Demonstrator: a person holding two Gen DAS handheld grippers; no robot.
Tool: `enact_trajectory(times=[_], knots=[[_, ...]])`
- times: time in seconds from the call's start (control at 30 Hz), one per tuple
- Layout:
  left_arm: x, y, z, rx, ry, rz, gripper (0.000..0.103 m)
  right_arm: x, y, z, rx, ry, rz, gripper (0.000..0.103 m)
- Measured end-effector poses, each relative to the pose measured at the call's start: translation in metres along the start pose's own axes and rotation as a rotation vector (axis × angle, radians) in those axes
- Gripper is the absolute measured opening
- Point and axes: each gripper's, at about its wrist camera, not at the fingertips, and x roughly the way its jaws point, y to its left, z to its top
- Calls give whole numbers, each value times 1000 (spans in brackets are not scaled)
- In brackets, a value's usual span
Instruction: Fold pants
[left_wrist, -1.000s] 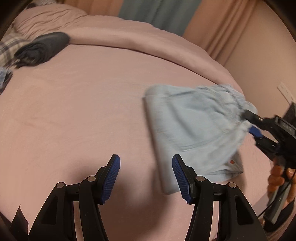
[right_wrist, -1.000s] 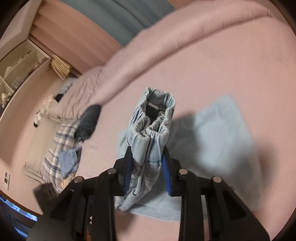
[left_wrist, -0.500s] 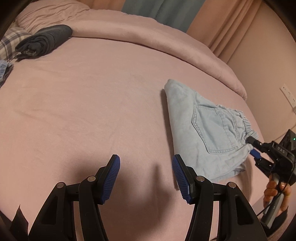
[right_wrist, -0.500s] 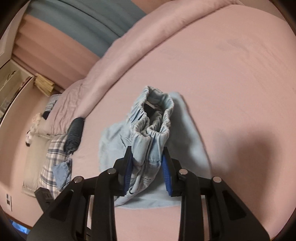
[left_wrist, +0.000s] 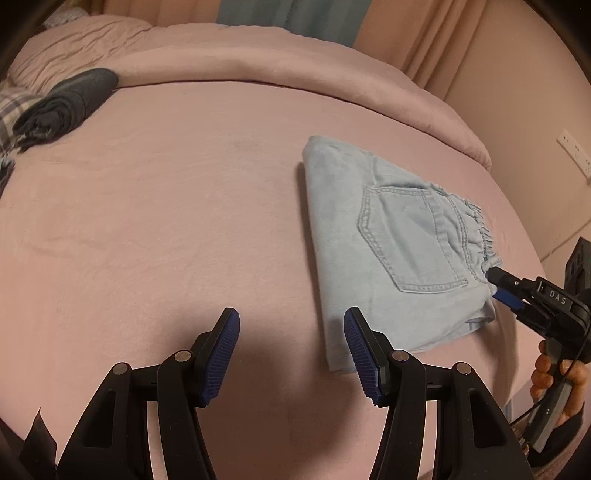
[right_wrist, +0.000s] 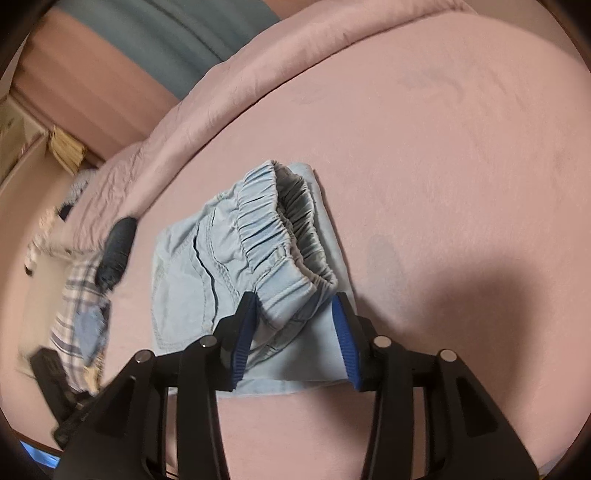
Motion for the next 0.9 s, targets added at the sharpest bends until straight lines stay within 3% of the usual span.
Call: enact_trajectory(times=[0.1,0.13,0.3,0.4,0.5,0.57,0.63,0.73,0.77,0.83,0.9], knots=[[-1,-5,3,11,-14,6,72,-5,2,-1,-22,-12,-36,51],[-1,-7,4,11,-18,3,72,-8,1,-1,-29,-22,-56,57],[8,-24,14,36,-13,4,73,-37,7,4,-138,-143,-223,57],[14,-35,18,51,-9,0,73,-49,16,6,-213,-197,-171,54],[17,-47,22,82,-17,-5,73,-50,33,7,-300,-235,-102,35],[21,-58,23,118,-20,-15,73,-45,43,7,-360,-241,-86,32],[29,-65,22,152,-4,-5,73,-36,51,6,-407,-229,-105,31],[48,-69,17,183,46,14,74,-7,41,5,-404,-114,-176,32],[53,-69,14,192,56,22,76,1,35,3,-410,-69,-210,32],[63,-65,9,194,80,19,92,14,26,-5,-429,-2,-260,39],[68,-51,8,115,102,-36,94,15,10,-6,-386,21,-211,40]])
